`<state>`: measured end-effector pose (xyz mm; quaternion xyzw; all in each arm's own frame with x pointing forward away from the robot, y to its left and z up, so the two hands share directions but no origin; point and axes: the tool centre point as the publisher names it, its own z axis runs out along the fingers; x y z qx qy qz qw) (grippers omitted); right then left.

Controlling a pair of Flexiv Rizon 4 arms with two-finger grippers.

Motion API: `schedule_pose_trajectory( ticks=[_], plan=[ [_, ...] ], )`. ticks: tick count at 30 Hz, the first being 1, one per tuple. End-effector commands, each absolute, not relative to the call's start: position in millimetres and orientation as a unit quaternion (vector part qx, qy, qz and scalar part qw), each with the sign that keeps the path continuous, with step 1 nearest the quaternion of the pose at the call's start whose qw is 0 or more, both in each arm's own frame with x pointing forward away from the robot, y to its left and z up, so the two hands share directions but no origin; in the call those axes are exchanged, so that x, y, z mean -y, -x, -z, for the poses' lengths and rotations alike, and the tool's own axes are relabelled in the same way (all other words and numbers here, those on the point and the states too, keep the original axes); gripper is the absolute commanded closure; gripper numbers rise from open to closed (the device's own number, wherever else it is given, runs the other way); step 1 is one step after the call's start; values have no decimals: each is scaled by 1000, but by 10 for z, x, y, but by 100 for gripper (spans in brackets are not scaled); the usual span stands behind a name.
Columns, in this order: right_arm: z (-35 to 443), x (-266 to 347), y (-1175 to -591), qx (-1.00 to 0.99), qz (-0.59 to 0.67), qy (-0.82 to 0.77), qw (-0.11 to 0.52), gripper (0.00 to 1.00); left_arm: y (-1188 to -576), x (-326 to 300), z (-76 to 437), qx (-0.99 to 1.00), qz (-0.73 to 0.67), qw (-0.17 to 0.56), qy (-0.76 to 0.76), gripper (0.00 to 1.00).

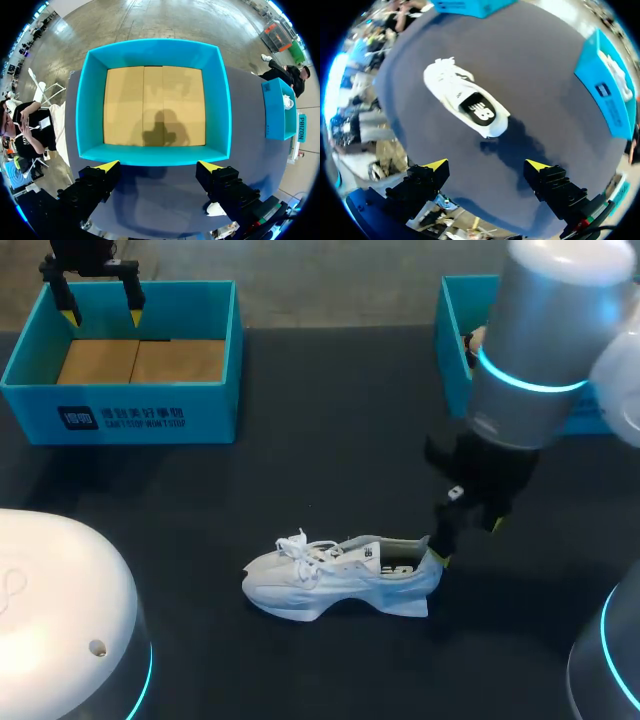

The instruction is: Take the shoe out of the shoebox, open the shoe tongue, remove and reinsert the insole, then place the shoe into the shoebox

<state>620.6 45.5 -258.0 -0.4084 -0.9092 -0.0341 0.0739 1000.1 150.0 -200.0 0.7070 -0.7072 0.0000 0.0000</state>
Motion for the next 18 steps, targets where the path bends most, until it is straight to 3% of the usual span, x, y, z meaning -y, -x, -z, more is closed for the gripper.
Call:
schedule_pose_trajectory(
  ticks=[1,12,18],
  plan=[
    [2622,-360,-6174,897,130,400,139,0,-10000,-1499,2000,707,0,0,-707,0],
    [2969,-254,-6207,941,224,206,147,0,-10000,-1499,2000,707,0,0,-707,0],
    [3081,-63,-6310,931,282,213,91,0,-10000,-1499,2000,707,0,0,-707,0]
  ],
)
